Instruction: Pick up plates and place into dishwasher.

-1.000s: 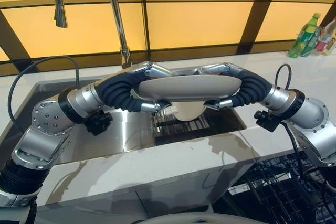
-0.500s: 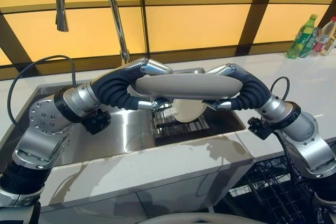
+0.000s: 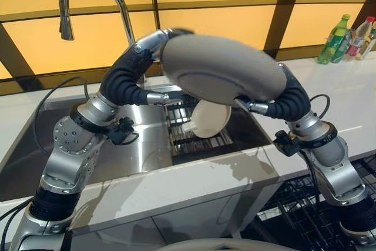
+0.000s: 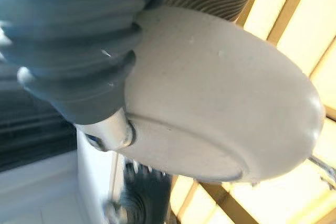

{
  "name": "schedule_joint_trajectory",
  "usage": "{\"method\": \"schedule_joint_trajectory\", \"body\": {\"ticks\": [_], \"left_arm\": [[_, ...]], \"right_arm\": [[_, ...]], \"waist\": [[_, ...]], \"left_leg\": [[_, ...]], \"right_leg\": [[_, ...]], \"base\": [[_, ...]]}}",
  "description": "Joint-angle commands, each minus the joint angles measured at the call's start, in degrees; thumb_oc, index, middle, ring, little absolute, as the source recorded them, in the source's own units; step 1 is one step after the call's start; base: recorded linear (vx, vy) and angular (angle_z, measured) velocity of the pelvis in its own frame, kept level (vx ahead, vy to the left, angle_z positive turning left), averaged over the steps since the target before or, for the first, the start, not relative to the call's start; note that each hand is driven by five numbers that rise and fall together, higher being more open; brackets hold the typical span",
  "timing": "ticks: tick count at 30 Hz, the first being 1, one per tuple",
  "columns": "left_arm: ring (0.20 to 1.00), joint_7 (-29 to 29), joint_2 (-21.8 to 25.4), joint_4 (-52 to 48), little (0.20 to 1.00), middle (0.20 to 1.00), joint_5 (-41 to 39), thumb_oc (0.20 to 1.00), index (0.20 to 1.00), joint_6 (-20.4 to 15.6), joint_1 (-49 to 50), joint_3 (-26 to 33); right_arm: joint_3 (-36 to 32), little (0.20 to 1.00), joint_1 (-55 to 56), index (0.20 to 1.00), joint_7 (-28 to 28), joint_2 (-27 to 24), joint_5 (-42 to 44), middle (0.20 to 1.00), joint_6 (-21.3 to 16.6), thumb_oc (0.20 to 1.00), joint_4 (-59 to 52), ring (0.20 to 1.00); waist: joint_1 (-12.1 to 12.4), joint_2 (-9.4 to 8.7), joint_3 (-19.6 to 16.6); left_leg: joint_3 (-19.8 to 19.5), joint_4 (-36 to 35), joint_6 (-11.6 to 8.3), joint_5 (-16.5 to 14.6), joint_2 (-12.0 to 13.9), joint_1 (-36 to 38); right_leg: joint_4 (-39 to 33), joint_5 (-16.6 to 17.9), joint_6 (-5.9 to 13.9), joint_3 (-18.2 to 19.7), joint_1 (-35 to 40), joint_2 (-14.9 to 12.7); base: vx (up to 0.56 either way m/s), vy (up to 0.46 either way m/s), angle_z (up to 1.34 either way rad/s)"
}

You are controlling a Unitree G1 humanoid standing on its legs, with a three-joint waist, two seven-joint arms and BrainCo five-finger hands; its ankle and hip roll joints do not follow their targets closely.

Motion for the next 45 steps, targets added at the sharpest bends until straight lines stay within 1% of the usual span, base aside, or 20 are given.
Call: {"method": "schedule_joint_trajectory", "body": {"ticks": [1,3,7,11,14,17,19,22,23,24,25,26,28,32,34,36,39,42,43,45], "left_arm": [[1.000,5.83,0.49,2.88,1.000,1.000,2.07,1.000,1.000,-4.50,1.44,3.27],[1.000,8.09,0.32,2.95,1.000,1.000,2.82,1.000,1.000,-6.18,2.20,5.32],[1.000,13.56,0.25,2.59,1.000,1.000,2.54,1.000,1.000,-7.86,3.77,9.60],[1.000,17.34,-0.15,2.53,1.000,1.000,2.35,1.000,1.000,-8.36,4.89,12.11],[1.000,18.43,-0.66,2.52,1.000,1.000,2.25,1.000,1.000,-8.03,5.51,12.89],[1.000,19.89,-1.09,2.69,1.000,1.000,3.07,1.000,1.000,-8.43,7.43,14.63],[1.000,21.09,-1.42,3.36,1.000,1.000,3.14,1.000,1.000,-9.34,9.38,16.75],[1.000,22.98,-1.72,4.28,1.000,1.000,1.44,1.000,1.000,-9.70,12.86,20.82],[1.000,23.33,-1.71,4.52,1.000,1.000,1.10,1.000,1.000,-9.64,13.34,21.42],[1.000,24.00,-1.64,5.22,1.000,1.000,0.60,1.000,1.000,-9.71,14.60,23.03],[1.000,24.36,-1.48,5.79,1.000,1.000,0.86,1.000,1.000,-9.94,15.34,23.97],[1.000,24.46,-1.21,5.91,1.000,1.000,0.96,1.000,1.000,-9.97,15.94,24.63],[1.000,24.38,-1.03,5.75,1.000,1.000,0.62,1.000,1.000,-9.76,17.36,26.04],[1.000,24.62,-0.04,6.71,1.000,1.000,0.77,1.000,1.000,-8.50,17.17,26.90],[1.000,25.04,0.56,7.47,1.000,1.000,0.88,1.000,1.000,-8.40,16.79,27.16],[1.000,25.75,1.30,8.04,1.000,1.000,1.03,1.000,1.000,-8.62,16.45,27.53],[1.000,26.37,2.31,9.34,1.000,1.000,0.55,1.000,1.000,-8.99,16.32,28.32],[1.000,25.91,2.60,10.18,1.000,1.000,0.92,1.000,1.000,-9.20,16.41,28.98],[1.000,25.60,2.59,9.98,1.000,1.000,1.11,1.000,1.000,-8.91,16.38,29.12],[1.000,24.97,2.24,9.88,1.000,1.000,1.72,1.000,1.000,-8.82,16.45,29.21]], "right_arm": [[-8.79,0.200,-3.01,0.200,-7.21,1.08,1.57,0.200,-2.79,0.200,0.26,0.200],[-10.07,0.200,-2.29,0.200,-6.98,0.85,1.45,0.200,-2.57,0.200,0.25,0.200],[-12.58,0.200,-0.32,0.200,-6.63,0.23,1.57,0.200,-1.97,0.200,-0.17,0.200],[-14.12,0.200,0.67,0.200,-6.36,-0.15,0.77,0.200,-0.88,0.200,-0.69,0.200],[-15.24,0.200,1.28,0.200,-6.80,-1.02,-1.24,0.200,0.52,0.200,-0.64,0.200],[-17.06,0.200,3.23,0.200,-7.31,-2.27,-3.61,0.200,2.00,0.200,0.36,0.200],[-19.31,0.200,5.32,0.200,-7.58,-3.09,-4.38,0.200,3.00,0.200,0.96,0.200],[-22.24,0.200,7.97,0.200,-9.19,-4.35,-5.14,0.200,4.78,0.200,2.08,0.200],[-22.60,0.200,8.16,0.200,-9.60,-4.60,-5.39,0.200,5.34,0.200,2.39,0.200],[-23.26,0.200,8.41,0.200,-10.55,-5.13,-5.63,0.200,6.35,0.200,3.29,0.200],[-23.82,0.200,8.85,0.200,-11.40,-5.42,-6.35,0.200,6.92,0.200,4.06,0.200],[-24.66,0.200,9.79,0.200,-11.97,-5.51,-6.93,0.200,7.57,0.200,4.60,0.200],[-27.88,0.200,13.75,0.200,-11.55,-5.24,-7.07,0.200,7.63,0.200,5.02,0.200],[-31.16,0.200,17.76,0.200,-9.77,-4.66,-5.94,0.200,10.10,0.200,6.49,0.200],[-31.40,0.200,18.36,0.200,-8.31,-4.30,-5.20,0.200,11.02,0.200,8.11,0.200],[-31.40,0.200,19.06,0.200,-8.16,-4.21,-5.95,0.200,11.56,0.200,9.32,0.200],[-30.75,0.200,19.08,0.200,-8.21,-4.31,-6.87,0.200,12.38,0.200,11.80,0.200],[-30.02,0.200,19.21,0.200,-9.57,-3.70,-8.08,0.200,13.19,0.200,13.99,0.200],[-29.89,0.200,19.60,0.200,-10.05,-3.32,-7.68,0.200,13.79,0.200,14.07,0.200],[-29.70,0.200,20.24,0.200,-10.85,-2.42,-7.64,0.200,15.06,0.200,14.21,0.200]], "waist": [[-0.27,-0.02,-0.98],[-0.43,-0.07,-0.95],[-0.96,-0.09,-1.18],[-1.55,-0.14,-1.37],[-2.08,-0.35,-1.26],[-2.70,-0.96,-0.78],[-3.04,-1.67,0.01],[-2.89,-2.69,1.79],[-2.88,-2.83,2.04],[-3.08,-3.04,2.59],[-3.63,-2.84,2.83],[-4.31,-2.48,2.96],[-6.28,-1.91,2.92],[-8.92,-1.39,3.78],[-9.64,-1.25,4.48],[-10.03,-1.31,5.46],[-10.10,-1.57,6.93],[-10.14,-1.48,8.07],[-10.09,-1.37,8.26],[-9.75,-1.26,8.30]], "left_leg": [[-0.48,3.60,3.07,-2.80,-1.59,-1.89],[-0.37,3.78,2.93,-2.81,-1.45,-1.93],[-0.10,3.54,2.52,-2.66,-1.09,-1.91],[0.47,3.13,2.05,-2.41,-0.58,-1.94],[1.07,3.77,1.82,-2.73,-0.39,-2.04],[2.23,6.43,1.51,-3.94,-0.51,-2.46],[2.42,10.95,1.19,-5.36,-1.33,-3.92],[-1.32,17.29,1.40,-6.04,-3.37,-6.74],[-2.19,17.73,1.58,-6.23,-3.67,-6.93],[-4.30,17.69,2.42,-7.36,-4.47,-6.69],[-4.12,16.72,2.96,-7.86,-4.54,-6.01],[-3.09,15.50,3.24,-7.68,-4.28,-5.48],[-0.74,13.20,3.35,-7.11,-3.53,-4.27],[1.53,10.88,3.66,-6.88,-3.43,-3.06],[2.30,9.37,4.00,-7.14,-3.43,-2.31],[2.92,8.72,4.15,-7.02,-3.51,-2.30],[4.24,8.26,4.39,-7.13,-3.46,-2.71],[4.97,7.99,5.24,-6.65,-3.30,-3.47],[5.00,8.10,5.54,-6.43,-3.36,-3.95],[4.89,8.63,5.93,-6.16,-3.64,-5.07]], "right_leg": [[7.03,-7.34,-2.71,-1.00,-0.03,3.43],[7.14,-7.44,-2.94,-0.96,-0.02,3.57],[6.64,-7.40,-3.25,-0.73,0.02,3.95],[5.75,-7.02,-3.35,-0.23,-0.05,4.38],[5.54,-6.91,-3.47,0.44,-0.10,4.61],[5.62,-6.70,-3.68,1.19,-0.26,4.61],[5.95,-6.32,-3.93,1.97,-0.50,4.38],[6.82,-5.42,-4.13,4.68,-1.21,4.22],[6.95,-5.26,-4.14,5.28,-1.38,4.22],[7.35,-4.96,-4.13,7.28,-1.88,4.31],[7.59,-4.97,-4.08,8.83,-2.15,4.58],[7.64,-4.94,-4.00,9.54,-2.31,4.85],[7.26,-4.49,-3.49,10.86,-2.76,4.82],[6.72,-2.51,-1.73,13.20,-4.35,3.90],[6.57,-1.83,-0.51,13.71,-5.45,3.22],[6.62,-0.85,0.36,13.70,-6.96,2.58],[7.34,0.35,1.54,12.16,-9.69,1.59],[12.46,-0.57,1.97,11.92,-11.93,1.62],[14.71,-1.54,1.90,11.99,-12.42,1.96],[16.57,-3.60,1.45,11.55,-12.64,2.11]], "base": [[-0.01,-0.046,-0.01],[0.00,-0.041,-0.02],[0.00,-0.036,-0.03],[0.00,-0.031,-0.09],[0.01,-0.030,-0.12],[0.01,-0.037,-0.16],[-0.01,-0.040,-0.24],[-0.03,-0.022,-0.27],[-0.05,0.031,-0.57],[-0.08,0.080,-0.62],[-0.09,0.139,-0.74],[-0.08,0.166,-0.81],[-0.06,0.197,-0.70],[-0.07,0.171,-0.36],[-0.08,0.130,-0.42],[-0.12,0.074,-0.40],[-0.14,0.004,-0.31],[-0.11,-0.037,-0.32],[-0.08,-0.077,-0.11],[-0.06,-0.102,-0.19]]}}
